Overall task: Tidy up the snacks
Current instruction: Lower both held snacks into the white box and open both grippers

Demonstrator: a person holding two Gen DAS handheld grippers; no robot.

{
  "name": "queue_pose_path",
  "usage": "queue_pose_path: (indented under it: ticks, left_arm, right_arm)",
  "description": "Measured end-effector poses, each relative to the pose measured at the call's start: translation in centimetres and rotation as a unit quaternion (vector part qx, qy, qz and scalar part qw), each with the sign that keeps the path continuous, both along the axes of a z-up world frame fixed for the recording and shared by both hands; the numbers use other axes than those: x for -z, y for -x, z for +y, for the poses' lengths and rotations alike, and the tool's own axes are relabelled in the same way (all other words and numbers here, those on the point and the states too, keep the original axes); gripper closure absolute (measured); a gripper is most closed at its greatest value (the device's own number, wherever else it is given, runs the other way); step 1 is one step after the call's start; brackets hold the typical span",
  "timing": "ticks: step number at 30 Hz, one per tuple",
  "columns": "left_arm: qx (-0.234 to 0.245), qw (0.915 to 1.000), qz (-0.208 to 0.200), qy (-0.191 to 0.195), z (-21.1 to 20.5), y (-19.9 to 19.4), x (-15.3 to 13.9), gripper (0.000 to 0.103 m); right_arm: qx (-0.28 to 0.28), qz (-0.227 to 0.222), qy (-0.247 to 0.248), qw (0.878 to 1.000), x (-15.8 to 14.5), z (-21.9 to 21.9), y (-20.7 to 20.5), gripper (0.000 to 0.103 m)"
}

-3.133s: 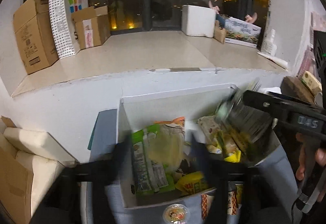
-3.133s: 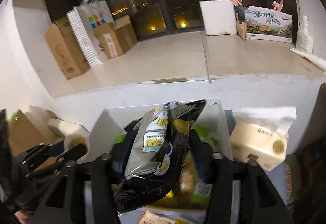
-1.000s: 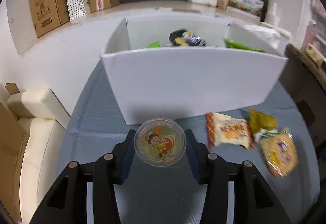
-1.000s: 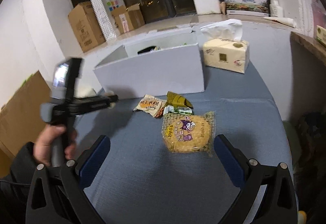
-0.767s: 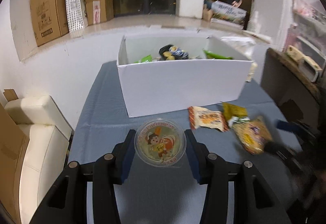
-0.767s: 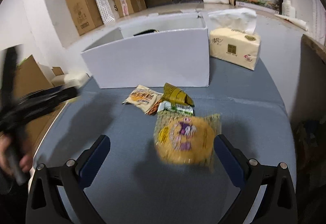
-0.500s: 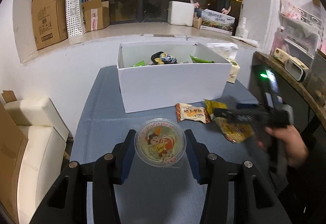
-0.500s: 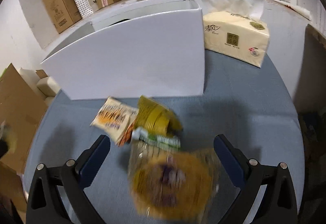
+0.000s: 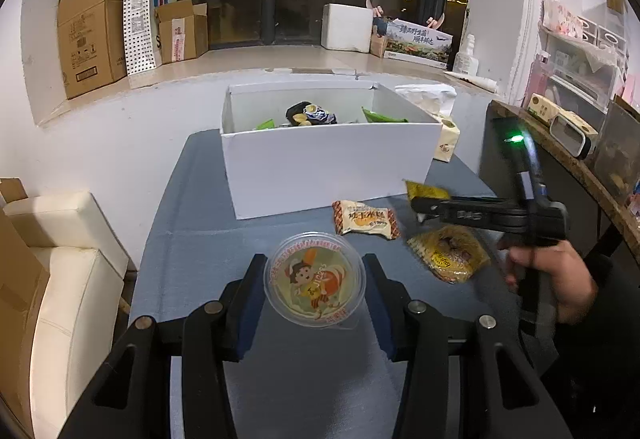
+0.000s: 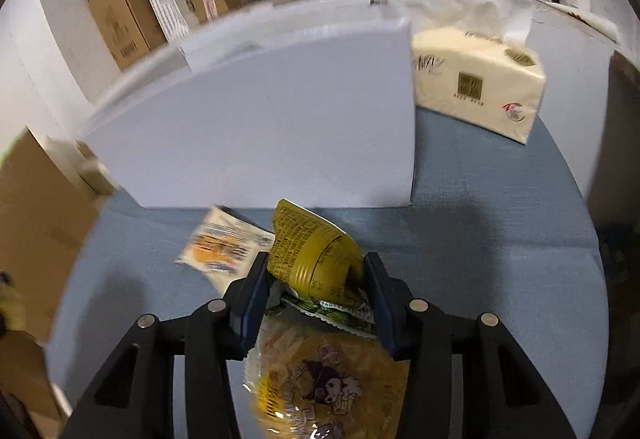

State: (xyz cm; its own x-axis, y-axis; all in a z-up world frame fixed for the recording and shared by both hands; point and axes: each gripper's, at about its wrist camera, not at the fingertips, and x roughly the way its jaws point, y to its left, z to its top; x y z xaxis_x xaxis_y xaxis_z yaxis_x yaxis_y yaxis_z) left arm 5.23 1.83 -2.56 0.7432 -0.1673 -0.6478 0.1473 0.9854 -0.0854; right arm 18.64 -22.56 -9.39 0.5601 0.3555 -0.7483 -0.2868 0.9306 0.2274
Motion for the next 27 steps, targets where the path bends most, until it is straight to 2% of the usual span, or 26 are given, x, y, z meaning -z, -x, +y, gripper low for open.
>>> queue_pose_path:
  ticks: [3, 7, 11, 13, 17, 19, 22, 23, 25, 26, 27]
  left_arm:
    - [0.002, 1.0000, -0.007, 0.001, -0.1, -1.0, -0.9, 0.051]
    - [0.008, 0.9997, -0.020, 0.009, -0.2, -4.3, -3.3, 0.051]
    - [0.012, 0.9990, -0.041, 0.012, -0.3, -8.9, -6.2, 0.051]
    - [0.011, 0.9992, -0.036, 0.014, -0.3, -12.2, -7.2, 0.051]
    - [-0.002, 1.0000, -0.005, 0.001, -0.1, -18.6, -7.0, 0.051]
    - [-0.014, 0.9998, 0.013, -0.005, 0.2, -21.2, -5.9, 0.051]
    - [-0.026, 0.9988, 0.040, -0.012, 0.7, -23.7, -3.8, 0.051]
    - [-0.025, 0.9985, 0.048, -0.007, 0.9, -24.2, -3.2, 0.047]
    - [-0.031, 0.9978, 0.059, -0.008, 1.2, -24.9, -2.2, 0.024]
    - [-0.036, 0.9975, 0.059, -0.013, 1.3, -25.0, -1.9, 0.000]
    - [-0.040, 0.9975, 0.056, -0.016, 1.5, -24.9, -1.7, 0.000]
  right_arm:
    - [-0.006, -0.034, -0.021, 0.999, -2.8, -0.3, 1.7, 0.053]
    - [-0.014, -0.078, -0.043, 0.996, -7.3, -0.1, 2.7, 0.053]
    - [-0.026, -0.104, -0.041, 0.993, -10.6, 1.4, 0.9, 0.053]
    - [-0.027, -0.108, -0.036, 0.993, -11.6, 2.4, -0.9, 0.053]
    - [-0.022, -0.083, -0.030, 0.996, -11.9, 3.6, -5.7, 0.053]
    - [-0.022, -0.078, -0.017, 0.997, -11.5, 4.3, -7.8, 0.053]
    - [-0.029, -0.051, -0.027, 0.998, -10.7, 4.6, -10.4, 0.053]
    - [-0.034, -0.050, -0.029, 0.998, -10.5, 4.7, -11.0, 0.052]
    - [-0.017, -0.061, -0.010, 0.998, -10.4, 4.8, -11.6, 0.037]
    - [-0.014, -0.064, -0.012, 0.998, -10.5, 4.6, -11.8, 0.008]
    - [-0.012, -0.071, -0.024, 0.997, -10.6, 4.4, -11.8, 0.000]
